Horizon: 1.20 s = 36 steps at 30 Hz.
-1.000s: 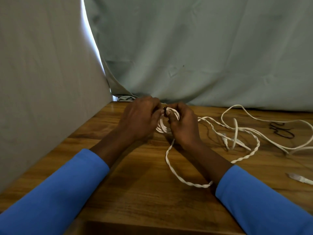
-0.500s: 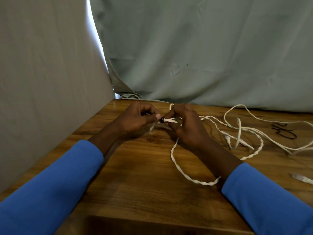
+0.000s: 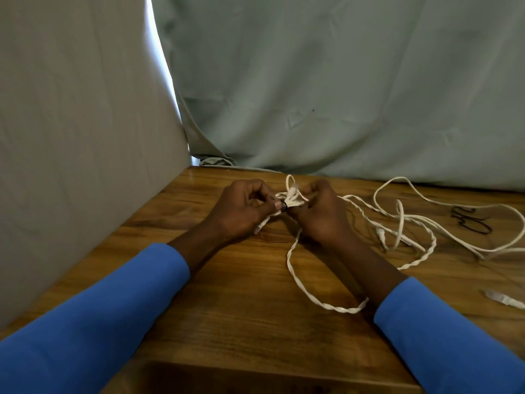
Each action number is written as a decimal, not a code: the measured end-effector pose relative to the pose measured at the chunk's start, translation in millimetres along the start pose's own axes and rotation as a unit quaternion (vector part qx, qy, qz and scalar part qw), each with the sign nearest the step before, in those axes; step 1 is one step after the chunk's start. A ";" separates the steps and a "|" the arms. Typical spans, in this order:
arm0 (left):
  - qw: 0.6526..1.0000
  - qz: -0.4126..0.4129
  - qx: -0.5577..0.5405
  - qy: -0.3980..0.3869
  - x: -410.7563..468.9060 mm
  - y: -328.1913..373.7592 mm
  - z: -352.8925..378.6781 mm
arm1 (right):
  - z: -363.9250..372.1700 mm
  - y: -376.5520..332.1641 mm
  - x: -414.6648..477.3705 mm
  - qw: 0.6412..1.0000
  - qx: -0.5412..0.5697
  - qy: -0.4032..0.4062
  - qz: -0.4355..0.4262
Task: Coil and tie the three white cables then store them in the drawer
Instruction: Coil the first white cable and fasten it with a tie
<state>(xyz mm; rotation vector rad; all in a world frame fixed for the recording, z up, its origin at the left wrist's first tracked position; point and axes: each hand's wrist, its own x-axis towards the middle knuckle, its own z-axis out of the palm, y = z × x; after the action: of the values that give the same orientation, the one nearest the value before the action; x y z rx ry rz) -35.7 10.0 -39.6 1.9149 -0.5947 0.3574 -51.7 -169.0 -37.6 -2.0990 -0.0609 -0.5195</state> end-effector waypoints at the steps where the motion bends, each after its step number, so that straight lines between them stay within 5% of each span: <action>1: 1.000 0.013 0.018 0.000 -0.6 -0.6 2.6 | -1.6 -4.2 -2.1 0.982 0.152 -0.060 0.097; 3: 0.997 0.043 0.070 -0.001 -2.6 0.0 5.3 | -4.1 -9.1 -4.6 0.893 0.378 -0.128 0.209; 5: 0.991 0.070 0.113 0.002 -3.9 0.7 5.2 | -6.1 -10.2 -3.6 0.848 0.454 -0.123 0.243; 10: 0.985 0.105 0.130 0.040 -2.5 -3.7 7.2 | 5.4 -2.5 1.9 0.847 0.475 -0.091 0.219; 18: 0.965 0.160 0.147 0.149 -7.5 10.1 21.7 | 9.4 -5.0 3.7 0.795 0.573 -0.066 0.190; 24: 0.976 0.083 0.037 0.197 -5.9 16.5 22.1 | 9.4 -6.6 0.3 0.790 0.589 -0.051 0.162; 36: 0.974 0.045 -0.012 0.220 -4.0 23.8 28.8 | 15.4 -13.4 -1.8 0.768 0.622 0.008 0.152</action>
<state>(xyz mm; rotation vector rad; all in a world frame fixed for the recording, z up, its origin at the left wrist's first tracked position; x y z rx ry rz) -52.8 -23.1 -35.0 1.7127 -0.3867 0.8024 -51.3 -148.6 -34.9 -0.7535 -0.0353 -0.1703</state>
